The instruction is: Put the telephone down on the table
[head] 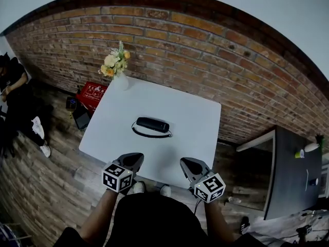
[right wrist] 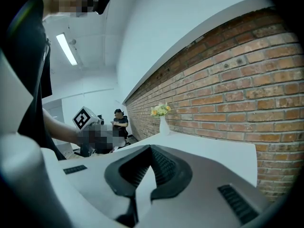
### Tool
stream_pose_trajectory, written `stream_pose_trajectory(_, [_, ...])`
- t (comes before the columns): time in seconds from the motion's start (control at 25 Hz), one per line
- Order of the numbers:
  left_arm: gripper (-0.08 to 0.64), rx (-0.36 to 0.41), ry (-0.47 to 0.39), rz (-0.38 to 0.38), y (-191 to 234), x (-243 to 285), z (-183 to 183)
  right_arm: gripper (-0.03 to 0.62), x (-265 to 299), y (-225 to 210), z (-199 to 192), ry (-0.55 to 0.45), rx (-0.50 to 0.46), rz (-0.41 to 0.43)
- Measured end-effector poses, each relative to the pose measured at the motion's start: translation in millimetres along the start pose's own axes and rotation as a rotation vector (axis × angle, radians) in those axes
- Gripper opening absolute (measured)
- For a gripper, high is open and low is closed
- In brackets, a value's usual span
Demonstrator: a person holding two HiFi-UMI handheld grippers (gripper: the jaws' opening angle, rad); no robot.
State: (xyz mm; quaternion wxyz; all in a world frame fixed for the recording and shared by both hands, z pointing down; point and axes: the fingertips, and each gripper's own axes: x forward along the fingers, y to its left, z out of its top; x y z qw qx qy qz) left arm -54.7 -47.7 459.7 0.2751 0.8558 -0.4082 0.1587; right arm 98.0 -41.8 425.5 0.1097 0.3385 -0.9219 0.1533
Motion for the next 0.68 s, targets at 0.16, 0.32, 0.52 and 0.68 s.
stream_pose_trajectory(0.16, [0.014,0.019,0.009,-0.005,5,-1,-2,0.021,-1,4,3,-0.017,0.01,-0.028])
stream_pose_trajectory(0.32, [0.014,0.019,0.008,-0.012,8,-2,-2,0.021,-2,10,3,-0.029,0.029,-0.042])
stream_pose_trajectory(0.52, [0.014,0.029,0.02,-0.023,8,-2,-5,0.021,-2,14,-1,-0.02,0.029,-0.053])
stream_pose_trajectory(0.68, [0.014,0.043,0.027,-0.021,11,-3,-6,0.021,-2,15,-1,-0.021,0.024,-0.059])
